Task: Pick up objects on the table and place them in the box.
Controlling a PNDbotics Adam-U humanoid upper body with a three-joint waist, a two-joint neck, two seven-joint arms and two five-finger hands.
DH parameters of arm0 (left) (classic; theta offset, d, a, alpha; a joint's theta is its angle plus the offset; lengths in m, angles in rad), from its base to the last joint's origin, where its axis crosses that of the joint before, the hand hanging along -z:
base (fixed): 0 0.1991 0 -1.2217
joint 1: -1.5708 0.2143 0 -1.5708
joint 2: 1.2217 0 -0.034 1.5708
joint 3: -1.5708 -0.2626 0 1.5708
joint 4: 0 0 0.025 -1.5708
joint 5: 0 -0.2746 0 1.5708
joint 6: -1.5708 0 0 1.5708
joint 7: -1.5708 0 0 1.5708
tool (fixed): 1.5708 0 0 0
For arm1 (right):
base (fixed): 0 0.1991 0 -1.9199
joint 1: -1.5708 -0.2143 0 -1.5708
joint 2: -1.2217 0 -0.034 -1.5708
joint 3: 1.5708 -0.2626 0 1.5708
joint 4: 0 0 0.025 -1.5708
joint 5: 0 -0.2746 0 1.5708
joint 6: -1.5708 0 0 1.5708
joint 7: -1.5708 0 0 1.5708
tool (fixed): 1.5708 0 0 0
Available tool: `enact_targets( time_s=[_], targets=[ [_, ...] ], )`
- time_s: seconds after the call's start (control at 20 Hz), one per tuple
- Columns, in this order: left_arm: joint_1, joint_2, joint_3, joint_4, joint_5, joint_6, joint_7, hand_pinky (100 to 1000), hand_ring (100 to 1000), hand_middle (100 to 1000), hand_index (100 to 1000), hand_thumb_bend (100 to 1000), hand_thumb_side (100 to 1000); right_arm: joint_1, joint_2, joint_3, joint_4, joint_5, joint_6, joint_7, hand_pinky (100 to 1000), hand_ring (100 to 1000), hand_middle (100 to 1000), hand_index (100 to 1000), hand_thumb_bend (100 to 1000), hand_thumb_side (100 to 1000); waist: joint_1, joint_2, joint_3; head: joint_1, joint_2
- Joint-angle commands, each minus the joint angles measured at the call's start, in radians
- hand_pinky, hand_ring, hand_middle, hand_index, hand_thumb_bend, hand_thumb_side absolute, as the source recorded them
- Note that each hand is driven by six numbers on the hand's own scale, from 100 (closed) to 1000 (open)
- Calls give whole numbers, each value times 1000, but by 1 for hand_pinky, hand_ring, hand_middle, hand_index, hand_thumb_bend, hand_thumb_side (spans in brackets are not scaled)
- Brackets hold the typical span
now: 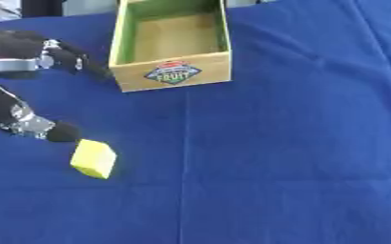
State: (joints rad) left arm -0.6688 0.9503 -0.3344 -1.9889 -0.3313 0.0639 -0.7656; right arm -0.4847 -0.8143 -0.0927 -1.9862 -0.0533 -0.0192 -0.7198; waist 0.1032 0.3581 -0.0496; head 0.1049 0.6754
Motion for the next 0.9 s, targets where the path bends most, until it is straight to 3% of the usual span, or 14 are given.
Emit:
enact_targets(
  time_s=[0.05, 0.1, 0.15, 0.55, 0.9],
  targets=[
    [-7, 37, -2, -11, -13, 10, 8, 794, 864, 791, 948, 638, 899, -12, -25, -11, -14, 0, 1, 2, 676, 712, 583, 737, 100, 998, -4, -17, -1, 0, -3],
    [-7, 37, -2, -11, -14, 11, 9, 794, 864, 791, 948, 638, 899, -12, -25, -11, -14, 0, 1, 2, 676, 712, 583, 737, 100, 998, -4, -17, -1, 0, -3],
    [-5, 39, -5, -11, -16, 12, 8, 791, 860, 787, 945, 634, 837, -12, -26, -11, -14, 0, 1, 2, 677, 713, 583, 737, 100, 1000, -3, -16, -1, -2, -2],
    [39, 59, -93, -11, -107, 85, -6, 797, 853, 780, 929, 710, 846, -18, -25, -7, -14, -3, 1, 9, 677, 712, 582, 733, 100, 1000, -3, -14, -6, -3, 1],
    [86, 59, -106, -11, -178, 70, -8, 795, 858, 793, 979, 718, 840, -17, -24, -8, -14, -5, 1, 8, 678, 713, 581, 733, 100, 1000, -5, -16, -5, -5, -1]
  ],
)
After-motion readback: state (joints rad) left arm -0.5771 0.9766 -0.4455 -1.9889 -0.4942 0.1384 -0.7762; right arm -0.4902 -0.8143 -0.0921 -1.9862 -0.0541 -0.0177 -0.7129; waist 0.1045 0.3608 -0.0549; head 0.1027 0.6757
